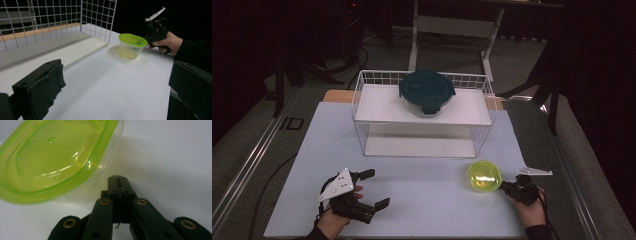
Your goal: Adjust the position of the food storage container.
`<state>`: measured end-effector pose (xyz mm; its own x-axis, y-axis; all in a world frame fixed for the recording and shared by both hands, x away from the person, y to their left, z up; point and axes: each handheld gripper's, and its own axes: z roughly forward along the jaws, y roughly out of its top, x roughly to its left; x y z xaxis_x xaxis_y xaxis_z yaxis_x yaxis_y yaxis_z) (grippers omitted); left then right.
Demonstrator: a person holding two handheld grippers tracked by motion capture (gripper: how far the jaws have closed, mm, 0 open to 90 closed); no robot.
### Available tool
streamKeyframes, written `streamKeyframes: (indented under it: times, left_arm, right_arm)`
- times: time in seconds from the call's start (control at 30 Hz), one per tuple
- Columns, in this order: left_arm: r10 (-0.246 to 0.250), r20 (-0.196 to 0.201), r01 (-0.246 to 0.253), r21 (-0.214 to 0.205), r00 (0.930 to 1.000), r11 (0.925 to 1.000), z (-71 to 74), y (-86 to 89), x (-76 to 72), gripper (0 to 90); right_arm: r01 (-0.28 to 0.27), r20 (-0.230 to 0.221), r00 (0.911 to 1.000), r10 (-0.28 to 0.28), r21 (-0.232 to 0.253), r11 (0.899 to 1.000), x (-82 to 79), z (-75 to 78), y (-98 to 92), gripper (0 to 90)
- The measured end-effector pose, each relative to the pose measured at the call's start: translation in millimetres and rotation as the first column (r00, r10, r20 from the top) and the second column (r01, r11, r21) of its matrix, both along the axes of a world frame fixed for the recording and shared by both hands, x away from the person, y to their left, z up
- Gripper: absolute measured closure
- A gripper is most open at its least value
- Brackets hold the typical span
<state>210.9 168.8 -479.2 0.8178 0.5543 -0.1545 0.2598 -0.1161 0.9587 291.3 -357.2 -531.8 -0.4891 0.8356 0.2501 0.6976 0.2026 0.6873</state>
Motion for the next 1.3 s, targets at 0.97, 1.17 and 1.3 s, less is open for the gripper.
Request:
streamKeyframes:
  times: [0.97, 1.17, 1.3]
  left_arm:
    - [-0.002, -0.002, 0.002, -0.001, 1.0000, 1.0000, -0.5, -0.1, 0.0, 0.0]
    - [-0.005, -0.001, 0.005, -0.002, 1.0000, 1.0000, 0.0, -0.5, -0.8, 0.0]
    - [-0.004, -0.001, 0.004, -0.002, 1.0000, 1.0000, 0.1, -0.3, -0.6, 0.0]
  right_arm:
    - [-0.067, -0.015, 0.9977, 0.067, -0.009, 0.998, 16.1, 1.2, 25.5, 90.0]
    - [-0.103, -0.016, 0.9945, 0.103, -0.009, 0.995, 18.2, 2.8, 37.3, 90.0]
    - [-0.116, -0.022, 0.9930, 0.116, 0.005, 0.993, 18.3, 2.8, 42.2, 90.0]
